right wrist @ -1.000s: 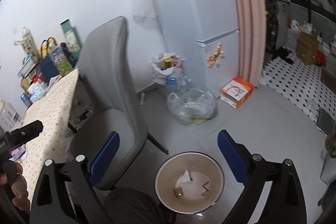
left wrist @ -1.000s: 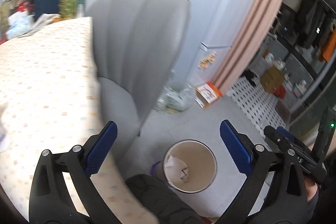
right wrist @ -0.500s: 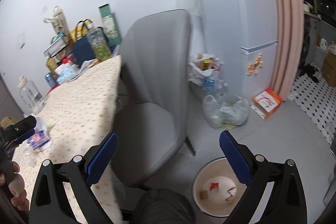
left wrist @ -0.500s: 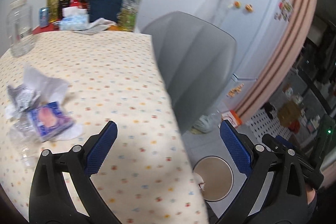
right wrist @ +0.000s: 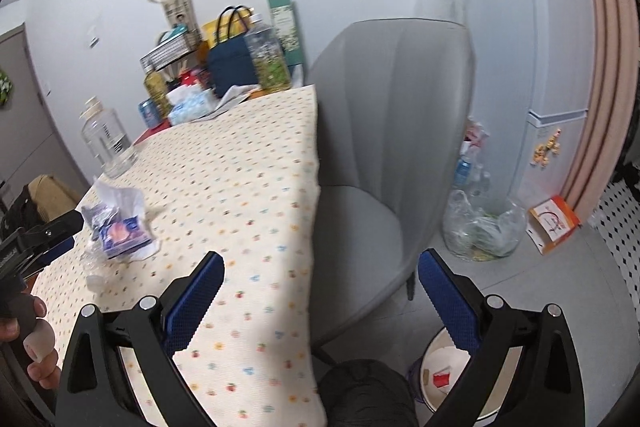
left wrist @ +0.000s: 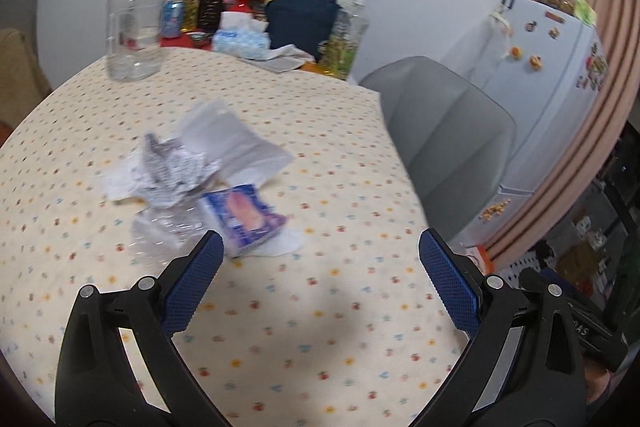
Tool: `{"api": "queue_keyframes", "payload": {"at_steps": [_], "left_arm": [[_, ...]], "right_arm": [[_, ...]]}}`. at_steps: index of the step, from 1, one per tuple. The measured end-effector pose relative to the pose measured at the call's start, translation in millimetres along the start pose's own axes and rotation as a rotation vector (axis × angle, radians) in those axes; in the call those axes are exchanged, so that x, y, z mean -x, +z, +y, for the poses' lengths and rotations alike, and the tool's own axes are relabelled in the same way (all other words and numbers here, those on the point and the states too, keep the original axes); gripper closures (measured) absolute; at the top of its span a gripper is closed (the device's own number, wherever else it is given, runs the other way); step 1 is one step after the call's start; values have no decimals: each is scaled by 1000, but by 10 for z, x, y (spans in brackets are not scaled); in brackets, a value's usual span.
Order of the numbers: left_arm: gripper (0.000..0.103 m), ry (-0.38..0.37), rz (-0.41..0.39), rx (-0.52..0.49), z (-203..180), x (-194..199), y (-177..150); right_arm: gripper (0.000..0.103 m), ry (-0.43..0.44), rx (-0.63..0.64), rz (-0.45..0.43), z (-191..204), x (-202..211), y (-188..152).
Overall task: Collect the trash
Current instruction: 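Return to the table and grasp the crushed plastic bottle with the left gripper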
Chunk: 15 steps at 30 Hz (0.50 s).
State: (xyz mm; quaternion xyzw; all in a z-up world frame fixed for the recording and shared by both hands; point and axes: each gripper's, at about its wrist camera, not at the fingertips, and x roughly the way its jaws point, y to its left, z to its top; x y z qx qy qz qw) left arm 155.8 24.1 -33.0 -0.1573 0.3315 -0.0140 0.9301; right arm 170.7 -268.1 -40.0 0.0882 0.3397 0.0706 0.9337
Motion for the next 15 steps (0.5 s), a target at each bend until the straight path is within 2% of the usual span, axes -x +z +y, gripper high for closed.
{"api": "queue_keyframes", "payload": {"at_steps": [10,15], "left_arm": [[6,143,24,112,618,-2,-212],[7,183,33,138,773,-57,-284]], "right_arm": [[8,54,54,30,311,-127,-39],[8,63,63,40,363,-144,-66]]}}
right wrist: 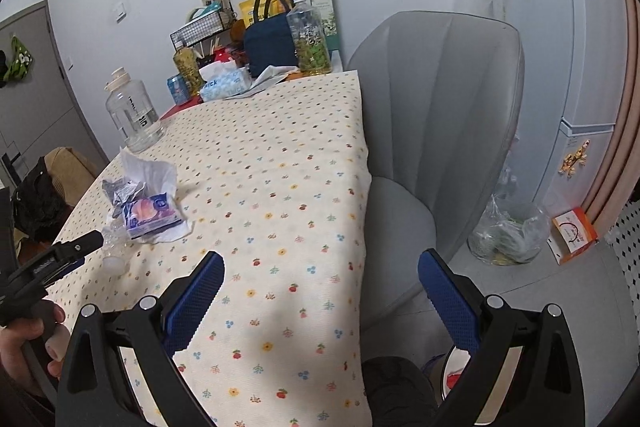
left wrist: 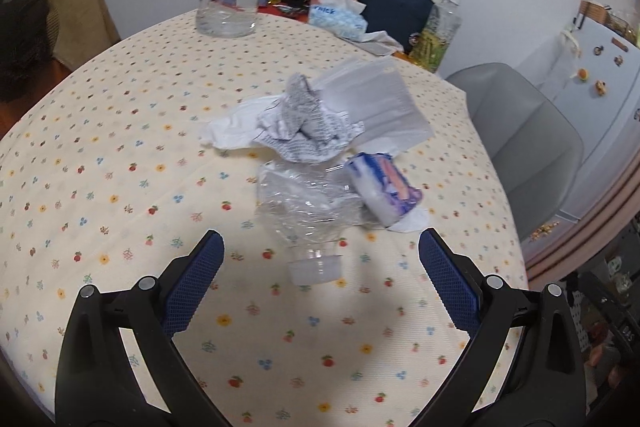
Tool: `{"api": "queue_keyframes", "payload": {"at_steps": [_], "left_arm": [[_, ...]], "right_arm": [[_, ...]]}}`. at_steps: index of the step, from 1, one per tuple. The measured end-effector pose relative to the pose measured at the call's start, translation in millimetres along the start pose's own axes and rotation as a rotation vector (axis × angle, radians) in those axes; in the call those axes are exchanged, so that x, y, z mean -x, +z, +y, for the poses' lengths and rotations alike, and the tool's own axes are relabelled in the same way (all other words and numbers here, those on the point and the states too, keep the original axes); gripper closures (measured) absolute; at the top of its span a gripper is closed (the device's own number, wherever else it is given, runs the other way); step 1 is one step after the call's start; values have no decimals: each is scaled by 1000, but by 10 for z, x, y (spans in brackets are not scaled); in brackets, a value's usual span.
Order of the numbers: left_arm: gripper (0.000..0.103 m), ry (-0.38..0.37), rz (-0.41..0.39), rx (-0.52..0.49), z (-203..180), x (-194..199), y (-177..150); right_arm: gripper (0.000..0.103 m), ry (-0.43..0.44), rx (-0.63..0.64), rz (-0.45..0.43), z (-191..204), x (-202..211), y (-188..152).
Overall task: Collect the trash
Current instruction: 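Return to the table and grasp the crushed plastic bottle with the left gripper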
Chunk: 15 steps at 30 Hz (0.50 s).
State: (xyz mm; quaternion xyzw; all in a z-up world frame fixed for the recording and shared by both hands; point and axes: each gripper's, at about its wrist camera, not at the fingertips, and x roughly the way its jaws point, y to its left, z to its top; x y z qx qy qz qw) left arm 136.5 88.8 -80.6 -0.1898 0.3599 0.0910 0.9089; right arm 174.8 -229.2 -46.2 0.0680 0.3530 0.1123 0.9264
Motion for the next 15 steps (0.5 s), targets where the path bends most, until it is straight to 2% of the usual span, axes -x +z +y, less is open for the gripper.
{"api": "queue_keyframes", "payload": {"at_steps": [4,7,10,11,15], "left_arm": [[15,16,27,27,58,-127,-23],[28,6,39,52,74,-214,-52],[47,19,39,53,59,-275,-85],[64,23,39,49,58,-283,-90],[69,12,42,68,101,-259,-87]], "right_arm": [[8,-5,-1,-1,-15,24,-2],[8,-10,-6,-2,-44,43,0],[8,-17,-11,-3,-65,61,8],[8,-18,-12,-3,-65,61,11],[8,-14,-1,-1,-38,46,23]]}}
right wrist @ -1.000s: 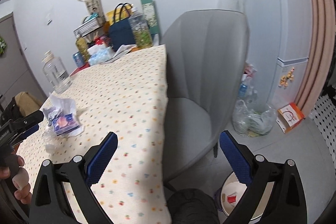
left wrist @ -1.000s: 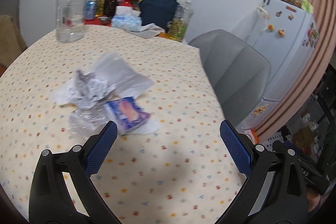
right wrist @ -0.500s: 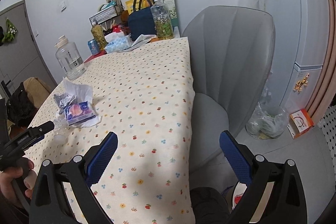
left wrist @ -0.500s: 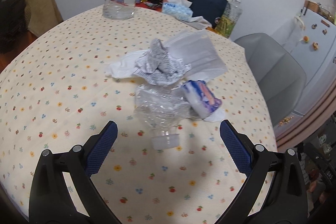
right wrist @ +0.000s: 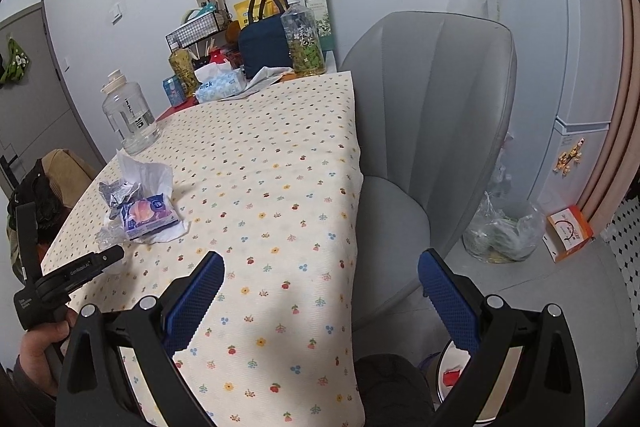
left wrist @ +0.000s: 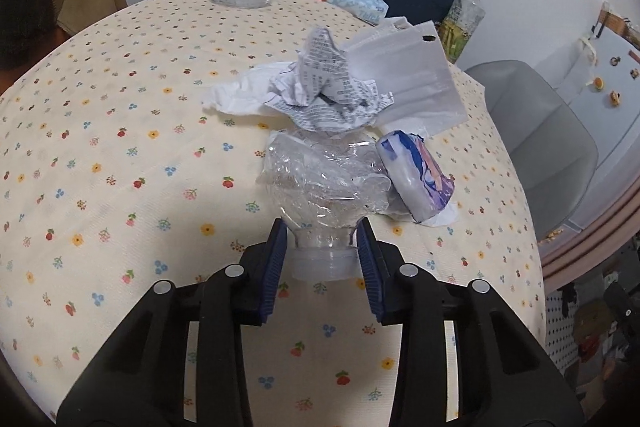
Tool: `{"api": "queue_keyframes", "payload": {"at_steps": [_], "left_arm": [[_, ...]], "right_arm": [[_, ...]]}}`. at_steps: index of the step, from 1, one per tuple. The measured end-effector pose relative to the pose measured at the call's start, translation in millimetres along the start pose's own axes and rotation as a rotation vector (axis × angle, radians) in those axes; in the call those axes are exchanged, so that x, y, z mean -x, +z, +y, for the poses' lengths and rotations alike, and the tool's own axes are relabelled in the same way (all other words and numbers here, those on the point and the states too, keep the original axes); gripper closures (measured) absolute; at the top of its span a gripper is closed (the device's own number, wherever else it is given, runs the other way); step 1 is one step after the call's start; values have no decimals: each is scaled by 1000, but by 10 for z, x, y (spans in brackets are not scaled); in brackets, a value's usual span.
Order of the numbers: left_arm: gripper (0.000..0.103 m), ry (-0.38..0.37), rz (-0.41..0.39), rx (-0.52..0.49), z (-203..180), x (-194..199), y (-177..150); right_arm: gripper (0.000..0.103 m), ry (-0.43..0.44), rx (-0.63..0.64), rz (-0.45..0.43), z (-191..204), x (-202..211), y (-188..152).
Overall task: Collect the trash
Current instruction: 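Return to the table and grasp the crushed plastic bottle with the left gripper, then hold the bottle in the left gripper while the right gripper grasps the tissue pack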
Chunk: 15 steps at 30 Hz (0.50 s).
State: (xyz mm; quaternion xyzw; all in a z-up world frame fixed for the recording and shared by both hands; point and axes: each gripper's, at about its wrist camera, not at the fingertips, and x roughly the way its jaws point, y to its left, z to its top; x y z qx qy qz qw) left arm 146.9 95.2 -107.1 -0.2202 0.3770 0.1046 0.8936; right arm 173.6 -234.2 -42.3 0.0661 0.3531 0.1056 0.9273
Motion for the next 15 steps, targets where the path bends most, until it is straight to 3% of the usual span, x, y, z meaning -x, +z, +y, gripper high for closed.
{"api": "queue_keyframes", "payload": {"at_steps": [15], "left_arm": [[70,11,-105,3,358,566,165]], "right_arm": [[10,128,163,24,896,-328,141]]}}
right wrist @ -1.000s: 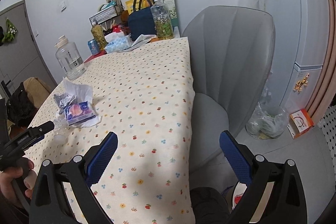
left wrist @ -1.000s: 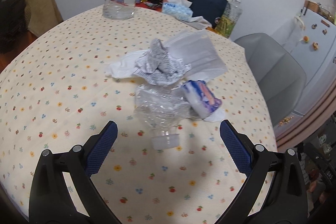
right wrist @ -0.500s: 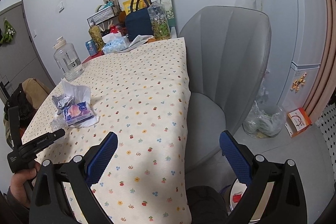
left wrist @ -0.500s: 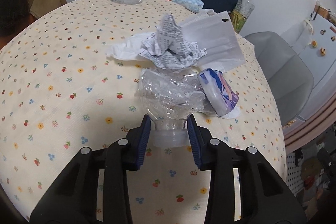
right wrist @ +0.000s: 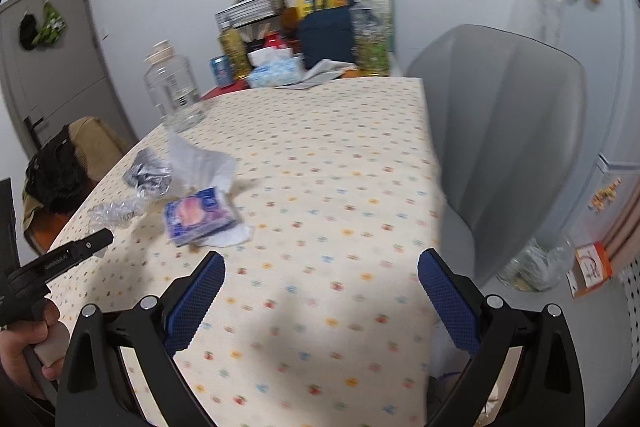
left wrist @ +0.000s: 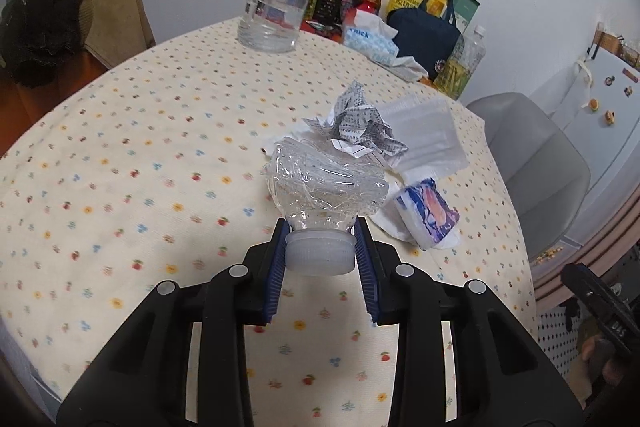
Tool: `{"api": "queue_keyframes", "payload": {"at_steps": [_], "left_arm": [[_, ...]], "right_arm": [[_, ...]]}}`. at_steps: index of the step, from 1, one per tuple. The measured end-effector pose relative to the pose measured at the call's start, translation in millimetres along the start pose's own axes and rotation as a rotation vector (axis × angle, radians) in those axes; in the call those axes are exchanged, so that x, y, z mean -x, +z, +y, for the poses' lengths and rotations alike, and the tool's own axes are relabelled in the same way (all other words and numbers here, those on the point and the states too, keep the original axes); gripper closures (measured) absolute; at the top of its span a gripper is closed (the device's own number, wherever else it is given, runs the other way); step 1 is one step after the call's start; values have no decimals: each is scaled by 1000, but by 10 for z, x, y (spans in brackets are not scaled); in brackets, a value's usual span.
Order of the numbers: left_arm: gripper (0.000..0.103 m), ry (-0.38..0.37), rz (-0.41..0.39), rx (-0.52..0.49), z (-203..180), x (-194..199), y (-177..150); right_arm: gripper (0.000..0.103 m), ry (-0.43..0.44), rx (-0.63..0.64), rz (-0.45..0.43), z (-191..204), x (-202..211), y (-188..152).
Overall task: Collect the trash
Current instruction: 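Hold the bottle in the left gripper while the right gripper grasps the tissue pack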
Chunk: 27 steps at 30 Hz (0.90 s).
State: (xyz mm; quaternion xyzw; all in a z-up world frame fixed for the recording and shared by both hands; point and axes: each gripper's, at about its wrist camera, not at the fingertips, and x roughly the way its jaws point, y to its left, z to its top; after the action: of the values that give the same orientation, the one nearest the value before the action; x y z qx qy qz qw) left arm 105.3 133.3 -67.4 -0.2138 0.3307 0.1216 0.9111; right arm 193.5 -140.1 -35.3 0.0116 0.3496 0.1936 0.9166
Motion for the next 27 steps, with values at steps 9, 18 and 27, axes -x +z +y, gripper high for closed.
{"api": "queue_keyframes", "payload": {"at_steps": [9,18,27], "left_arm": [[70,17,-40,29,275,257,106],[70,62,-74,57,485,426,133],[70,56,-72,60,524,435,116]], "right_arm": [[14,102,137,40,679,-312,127],[8,135,173,121,977,-847,203],[19,162,177,212,1036,-1263,244]]}}
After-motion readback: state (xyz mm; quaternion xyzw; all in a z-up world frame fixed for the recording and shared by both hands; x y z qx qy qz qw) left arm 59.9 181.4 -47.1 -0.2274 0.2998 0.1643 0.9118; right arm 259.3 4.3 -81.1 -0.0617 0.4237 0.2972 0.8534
